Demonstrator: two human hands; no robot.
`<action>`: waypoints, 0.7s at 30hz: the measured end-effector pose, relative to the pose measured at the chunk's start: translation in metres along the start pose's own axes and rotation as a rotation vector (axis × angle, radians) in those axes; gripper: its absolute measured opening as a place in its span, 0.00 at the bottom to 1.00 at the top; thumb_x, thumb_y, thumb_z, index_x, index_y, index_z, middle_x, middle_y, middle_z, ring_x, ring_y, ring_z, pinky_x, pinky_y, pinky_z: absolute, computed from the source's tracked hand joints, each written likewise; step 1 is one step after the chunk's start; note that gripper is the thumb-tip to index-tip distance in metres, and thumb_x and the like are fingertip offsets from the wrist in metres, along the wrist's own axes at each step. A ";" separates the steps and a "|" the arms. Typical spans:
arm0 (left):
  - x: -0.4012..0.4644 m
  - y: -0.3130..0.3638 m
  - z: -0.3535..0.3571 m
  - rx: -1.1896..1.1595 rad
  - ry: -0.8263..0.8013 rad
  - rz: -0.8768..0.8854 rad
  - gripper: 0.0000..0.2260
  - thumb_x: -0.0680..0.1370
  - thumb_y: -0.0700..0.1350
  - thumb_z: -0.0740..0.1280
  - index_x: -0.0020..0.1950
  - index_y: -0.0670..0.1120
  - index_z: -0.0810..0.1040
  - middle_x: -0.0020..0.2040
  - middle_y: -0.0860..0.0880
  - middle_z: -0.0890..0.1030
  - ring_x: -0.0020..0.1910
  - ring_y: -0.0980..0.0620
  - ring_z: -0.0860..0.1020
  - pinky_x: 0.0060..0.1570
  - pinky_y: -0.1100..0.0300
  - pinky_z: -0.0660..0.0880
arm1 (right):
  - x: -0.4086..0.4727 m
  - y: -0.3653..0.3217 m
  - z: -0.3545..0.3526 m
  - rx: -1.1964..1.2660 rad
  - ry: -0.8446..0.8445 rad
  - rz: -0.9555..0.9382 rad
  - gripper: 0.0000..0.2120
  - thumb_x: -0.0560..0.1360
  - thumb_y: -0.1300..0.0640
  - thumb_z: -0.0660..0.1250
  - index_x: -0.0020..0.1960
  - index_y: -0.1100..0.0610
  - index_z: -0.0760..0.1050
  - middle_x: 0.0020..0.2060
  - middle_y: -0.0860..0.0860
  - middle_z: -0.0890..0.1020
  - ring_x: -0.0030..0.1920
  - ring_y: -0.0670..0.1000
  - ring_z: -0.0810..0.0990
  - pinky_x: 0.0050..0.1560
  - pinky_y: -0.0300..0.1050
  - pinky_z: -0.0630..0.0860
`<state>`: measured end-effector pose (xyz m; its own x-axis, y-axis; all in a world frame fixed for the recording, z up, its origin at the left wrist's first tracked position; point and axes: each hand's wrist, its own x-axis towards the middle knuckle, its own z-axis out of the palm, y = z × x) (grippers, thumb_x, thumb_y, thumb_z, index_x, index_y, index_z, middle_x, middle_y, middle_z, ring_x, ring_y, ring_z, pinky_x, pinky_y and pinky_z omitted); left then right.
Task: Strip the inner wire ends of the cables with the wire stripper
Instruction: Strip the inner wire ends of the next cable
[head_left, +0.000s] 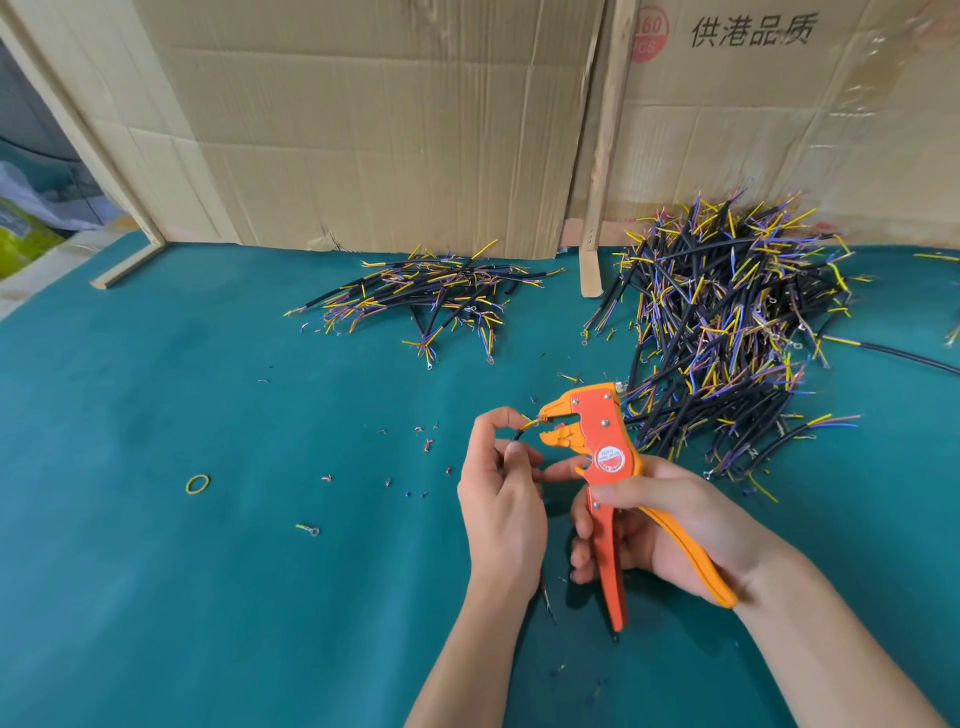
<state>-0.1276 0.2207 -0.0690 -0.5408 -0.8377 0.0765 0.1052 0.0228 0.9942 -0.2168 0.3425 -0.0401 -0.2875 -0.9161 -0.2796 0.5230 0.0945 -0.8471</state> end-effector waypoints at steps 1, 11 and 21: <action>0.000 0.000 0.000 -0.001 -0.003 -0.001 0.18 0.81 0.32 0.55 0.48 0.54 0.75 0.33 0.53 0.71 0.31 0.55 0.82 0.30 0.61 0.67 | 0.000 0.000 0.001 -0.004 0.000 0.002 0.25 0.69 0.59 0.74 0.64 0.65 0.78 0.39 0.64 0.77 0.39 0.65 0.81 0.44 0.62 0.80; 0.000 -0.003 0.001 0.047 -0.014 0.009 0.16 0.82 0.34 0.55 0.50 0.53 0.75 0.35 0.50 0.71 0.38 0.50 0.86 0.30 0.61 0.66 | 0.001 -0.001 0.004 -0.020 0.011 -0.003 0.21 0.75 0.55 0.70 0.63 0.66 0.78 0.36 0.62 0.74 0.35 0.62 0.79 0.39 0.59 0.79; -0.001 -0.004 0.003 0.135 0.014 0.045 0.16 0.82 0.34 0.56 0.49 0.54 0.75 0.33 0.56 0.73 0.38 0.48 0.85 0.35 0.59 0.69 | 0.002 -0.001 0.006 -0.032 0.022 -0.023 0.19 0.75 0.52 0.70 0.60 0.63 0.81 0.34 0.60 0.74 0.33 0.61 0.78 0.37 0.56 0.80</action>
<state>-0.1299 0.2234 -0.0728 -0.5264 -0.8416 0.1213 0.0158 0.1329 0.9910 -0.2133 0.3386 -0.0372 -0.3170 -0.9092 -0.2699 0.4901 0.0866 -0.8674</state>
